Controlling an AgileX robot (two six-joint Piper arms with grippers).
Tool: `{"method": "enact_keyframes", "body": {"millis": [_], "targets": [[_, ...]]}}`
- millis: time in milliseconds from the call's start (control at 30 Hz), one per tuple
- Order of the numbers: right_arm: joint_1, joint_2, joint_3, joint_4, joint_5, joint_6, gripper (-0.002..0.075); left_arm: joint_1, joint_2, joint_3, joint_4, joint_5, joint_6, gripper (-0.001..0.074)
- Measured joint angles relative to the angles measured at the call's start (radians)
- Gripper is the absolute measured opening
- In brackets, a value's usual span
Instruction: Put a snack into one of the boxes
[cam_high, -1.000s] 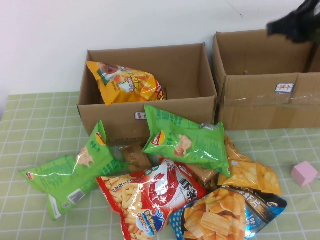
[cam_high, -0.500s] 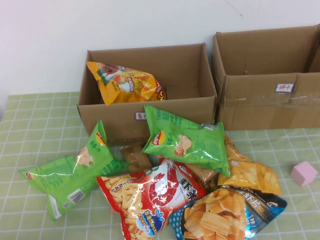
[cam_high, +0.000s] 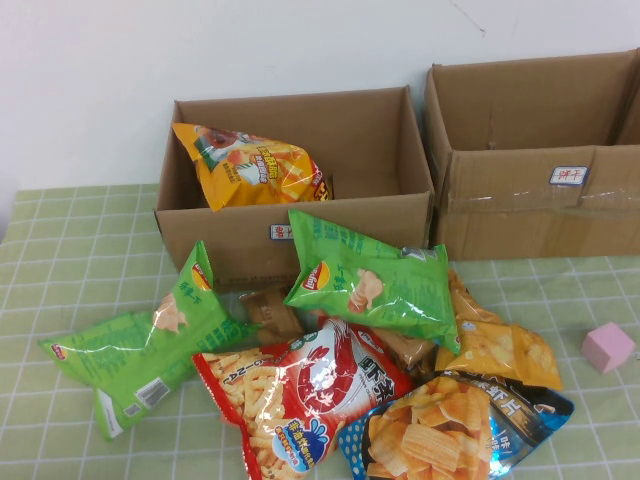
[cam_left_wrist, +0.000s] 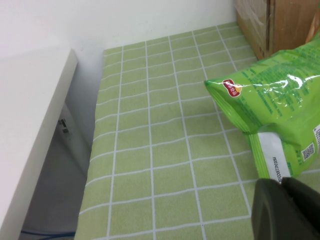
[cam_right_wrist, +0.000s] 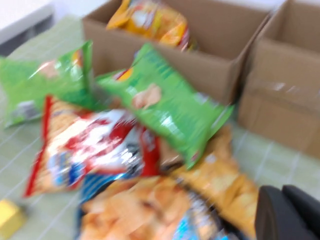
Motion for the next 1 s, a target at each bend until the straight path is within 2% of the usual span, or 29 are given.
{"method": "enact_keyframes", "body": {"millis": [200, 333, 500, 600, 700, 1000], "targets": [[0.000, -0.226, 0.205, -0.124, -0.205, -0.027, -0.0002, 0.000, 0.000, 0.000, 0.000, 0.000, 0.000, -0.0002], [-0.009, -0.348, 0.285, -0.227, -0.243, 0.048, -0.0002, 0.000, 0.000, 0.000, 0.000, 0.000, 0.000, -0.0002], [-0.162, -0.443, 0.390, -0.263, -0.259, 0.147, -0.0002, 0.000, 0.000, 0.000, 0.000, 0.000, 0.002, -0.0002], [-0.278, -0.447, 0.441, -0.221, -0.259, 0.161, -0.0002, 0.000, 0.000, 0.000, 0.000, 0.000, 0.002, -0.0002], [-0.345, -0.449, 0.478, -0.174, -0.259, 0.166, -0.0002, 0.000, 0.000, 0.000, 0.000, 0.000, 0.002, -0.0002], [-0.370, -0.449, 0.543, -0.185, -0.327, 0.171, -0.0002, 0.000, 0.000, 0.000, 0.000, 0.000, 0.002, -0.0002]]}}
